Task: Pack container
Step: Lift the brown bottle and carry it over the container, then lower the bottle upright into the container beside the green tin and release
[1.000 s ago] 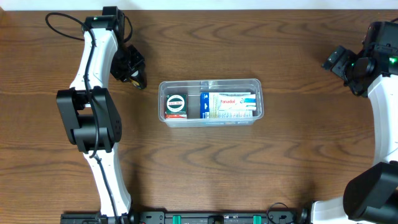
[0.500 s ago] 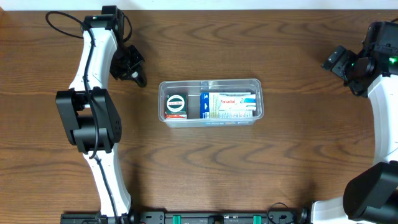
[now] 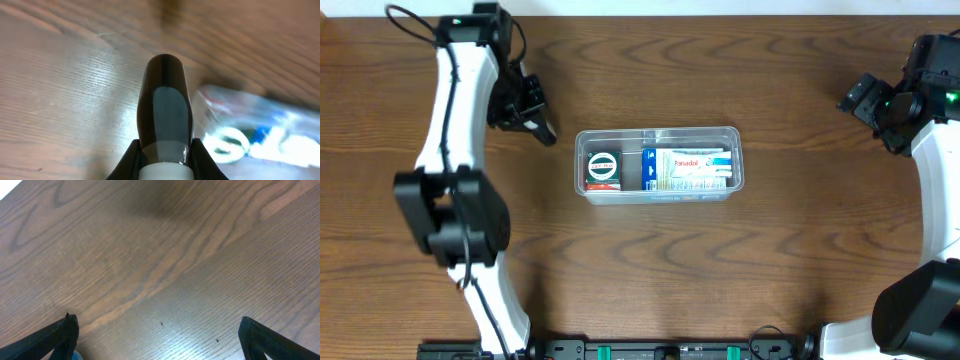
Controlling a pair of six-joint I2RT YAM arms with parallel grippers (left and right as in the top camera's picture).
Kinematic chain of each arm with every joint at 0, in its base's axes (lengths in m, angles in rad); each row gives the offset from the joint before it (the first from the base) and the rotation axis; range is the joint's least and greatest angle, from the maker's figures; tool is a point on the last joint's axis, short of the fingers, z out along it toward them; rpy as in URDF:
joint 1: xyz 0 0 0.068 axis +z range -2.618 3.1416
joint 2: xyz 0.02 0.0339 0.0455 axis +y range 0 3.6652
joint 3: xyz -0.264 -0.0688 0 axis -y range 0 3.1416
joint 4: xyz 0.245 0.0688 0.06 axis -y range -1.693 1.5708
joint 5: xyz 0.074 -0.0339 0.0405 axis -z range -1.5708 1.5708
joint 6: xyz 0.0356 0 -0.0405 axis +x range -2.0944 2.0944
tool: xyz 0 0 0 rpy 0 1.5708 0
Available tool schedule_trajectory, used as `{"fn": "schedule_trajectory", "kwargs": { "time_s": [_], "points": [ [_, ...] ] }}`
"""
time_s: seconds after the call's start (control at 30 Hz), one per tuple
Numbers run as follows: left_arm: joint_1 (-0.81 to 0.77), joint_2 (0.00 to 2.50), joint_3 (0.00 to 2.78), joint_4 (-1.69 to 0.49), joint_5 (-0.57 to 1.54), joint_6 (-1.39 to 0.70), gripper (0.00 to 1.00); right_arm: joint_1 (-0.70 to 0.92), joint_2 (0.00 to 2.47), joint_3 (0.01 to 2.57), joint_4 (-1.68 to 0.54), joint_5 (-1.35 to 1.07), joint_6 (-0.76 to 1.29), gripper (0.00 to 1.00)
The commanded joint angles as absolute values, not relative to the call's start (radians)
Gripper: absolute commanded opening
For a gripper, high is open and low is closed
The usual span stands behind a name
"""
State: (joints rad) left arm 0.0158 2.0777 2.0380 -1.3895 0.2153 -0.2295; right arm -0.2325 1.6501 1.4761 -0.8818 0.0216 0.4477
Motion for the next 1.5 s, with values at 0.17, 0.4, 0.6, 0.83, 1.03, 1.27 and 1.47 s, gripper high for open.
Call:
{"fn": "schedule_trajectory", "kwargs": {
  "time_s": [0.17,0.4,0.6,0.83,1.03,1.27,1.47],
  "points": [
    [-0.130,1.841,2.054,-1.406,0.236,-0.056,0.10,-0.235,1.655,1.476,-0.883,0.026,0.459,0.99],
    [-0.313,1.837,2.037,-1.409,0.224,-0.039,0.10,-0.235,1.655,1.476,-0.883,0.026,0.459,0.99],
    [-0.385,1.888,2.008,-1.401,0.147,-0.160,0.10,-0.235,1.655,1.476,-0.883,0.026,0.459,0.99],
    [-0.422,1.959,2.000,-1.400,0.145,-0.209,0.10,-0.235,1.655,1.476,-0.883,0.026,0.459,0.99],
    [-0.446,2.038,1.999,-1.402,0.097,-0.289,0.09,-0.235,1.655,1.476,-0.883,0.025,0.459,0.99],
    [-0.451,2.111,1.999,-1.401,0.092,-0.344,0.09,-0.235,1.655,1.476,-0.883,0.026,0.459,0.99],
    [-0.451,2.152,1.999,-1.382,0.092,-0.355,0.09,-0.235,1.655,1.476,-0.883,0.026,0.459,0.99]
  ]
}}
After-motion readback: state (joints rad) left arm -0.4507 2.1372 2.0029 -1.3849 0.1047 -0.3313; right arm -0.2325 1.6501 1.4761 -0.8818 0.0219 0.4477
